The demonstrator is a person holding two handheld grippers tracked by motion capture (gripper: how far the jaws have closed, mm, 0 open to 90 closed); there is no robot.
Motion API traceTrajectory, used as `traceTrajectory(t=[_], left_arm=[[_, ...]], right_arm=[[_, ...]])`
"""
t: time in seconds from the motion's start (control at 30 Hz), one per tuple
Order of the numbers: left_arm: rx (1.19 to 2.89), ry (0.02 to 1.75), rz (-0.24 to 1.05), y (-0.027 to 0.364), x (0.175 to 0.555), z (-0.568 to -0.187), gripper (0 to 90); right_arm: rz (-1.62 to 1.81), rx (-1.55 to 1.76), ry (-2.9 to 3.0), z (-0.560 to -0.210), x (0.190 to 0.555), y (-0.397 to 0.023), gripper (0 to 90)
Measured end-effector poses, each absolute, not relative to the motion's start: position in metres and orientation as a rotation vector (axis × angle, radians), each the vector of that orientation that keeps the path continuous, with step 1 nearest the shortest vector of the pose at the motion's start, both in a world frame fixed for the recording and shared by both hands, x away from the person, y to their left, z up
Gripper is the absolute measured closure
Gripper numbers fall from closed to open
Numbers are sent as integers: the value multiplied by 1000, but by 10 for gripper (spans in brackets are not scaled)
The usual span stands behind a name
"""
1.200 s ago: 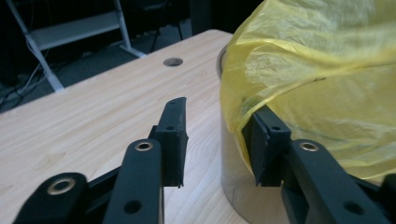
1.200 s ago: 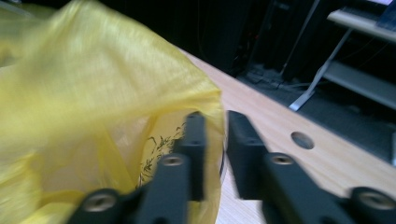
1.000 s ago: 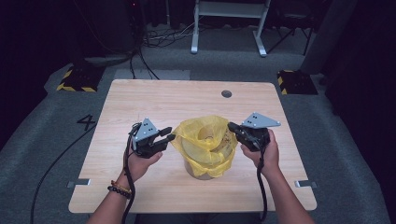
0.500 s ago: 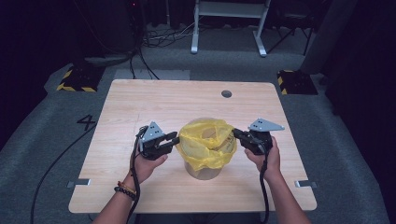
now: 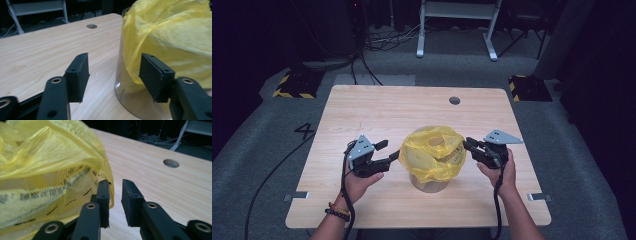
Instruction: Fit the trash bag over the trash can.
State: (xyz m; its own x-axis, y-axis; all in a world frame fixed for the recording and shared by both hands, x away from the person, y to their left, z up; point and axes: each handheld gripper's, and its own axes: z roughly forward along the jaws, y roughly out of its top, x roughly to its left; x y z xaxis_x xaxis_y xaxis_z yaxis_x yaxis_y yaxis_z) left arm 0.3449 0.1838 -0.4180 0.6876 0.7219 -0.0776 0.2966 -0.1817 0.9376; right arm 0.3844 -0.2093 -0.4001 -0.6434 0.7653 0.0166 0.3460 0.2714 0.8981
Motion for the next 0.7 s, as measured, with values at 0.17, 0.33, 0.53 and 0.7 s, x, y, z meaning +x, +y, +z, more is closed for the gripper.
traceTrajectory(t=[0.17,0.33,0.53,0.7], left_arm=[[1783,709,463,180,323,-409,364],[1827,559,437,159,297,-400,337],[1872,415,443,130,275,-394,348],[1914,384,456,115,275,-397,372]], right_arm=[[1380,949,2092,-389,376,-216,558],[1409,874,2098,-378,368,-218,446],[1400,681,2147,-365,357,-201,407],[1361,559,2230,-363,354,-184,377]])
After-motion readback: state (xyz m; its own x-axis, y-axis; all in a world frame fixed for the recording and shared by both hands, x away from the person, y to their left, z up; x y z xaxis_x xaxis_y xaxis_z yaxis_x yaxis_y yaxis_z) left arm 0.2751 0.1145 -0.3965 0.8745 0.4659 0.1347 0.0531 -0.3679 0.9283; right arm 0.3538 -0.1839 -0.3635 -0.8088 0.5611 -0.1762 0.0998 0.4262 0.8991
